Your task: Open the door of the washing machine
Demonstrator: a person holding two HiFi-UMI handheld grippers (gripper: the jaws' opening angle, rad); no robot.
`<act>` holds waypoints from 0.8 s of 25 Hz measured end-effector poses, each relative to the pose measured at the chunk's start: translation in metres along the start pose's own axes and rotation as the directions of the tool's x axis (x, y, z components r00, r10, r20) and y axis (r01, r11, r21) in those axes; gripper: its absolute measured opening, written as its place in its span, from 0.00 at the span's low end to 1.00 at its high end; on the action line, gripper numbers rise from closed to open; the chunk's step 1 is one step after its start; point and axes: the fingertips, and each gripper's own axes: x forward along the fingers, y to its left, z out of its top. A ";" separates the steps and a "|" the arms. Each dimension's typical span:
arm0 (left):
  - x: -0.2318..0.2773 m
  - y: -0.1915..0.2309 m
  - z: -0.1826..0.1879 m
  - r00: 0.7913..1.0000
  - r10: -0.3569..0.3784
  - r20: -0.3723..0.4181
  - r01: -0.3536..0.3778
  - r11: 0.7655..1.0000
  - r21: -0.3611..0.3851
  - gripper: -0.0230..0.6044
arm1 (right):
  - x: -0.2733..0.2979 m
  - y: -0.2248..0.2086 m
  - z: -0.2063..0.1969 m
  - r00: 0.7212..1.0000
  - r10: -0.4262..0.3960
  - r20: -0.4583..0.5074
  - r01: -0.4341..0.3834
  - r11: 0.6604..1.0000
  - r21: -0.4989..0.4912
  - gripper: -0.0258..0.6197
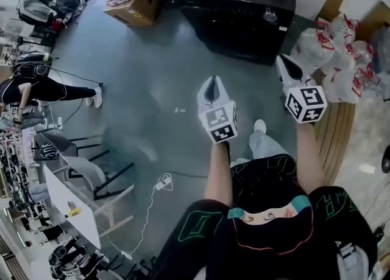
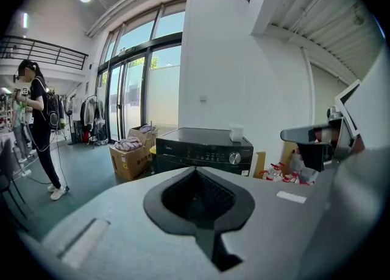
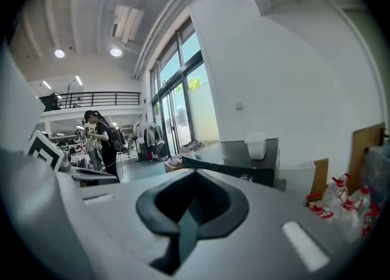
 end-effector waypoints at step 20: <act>0.106 0.047 0.048 0.996 0.061 0.060 -0.057 0.996 -0.068 0.05 | 0.123 -0.030 0.062 0.997 0.064 0.049 -0.060 0.995 -0.078 0.04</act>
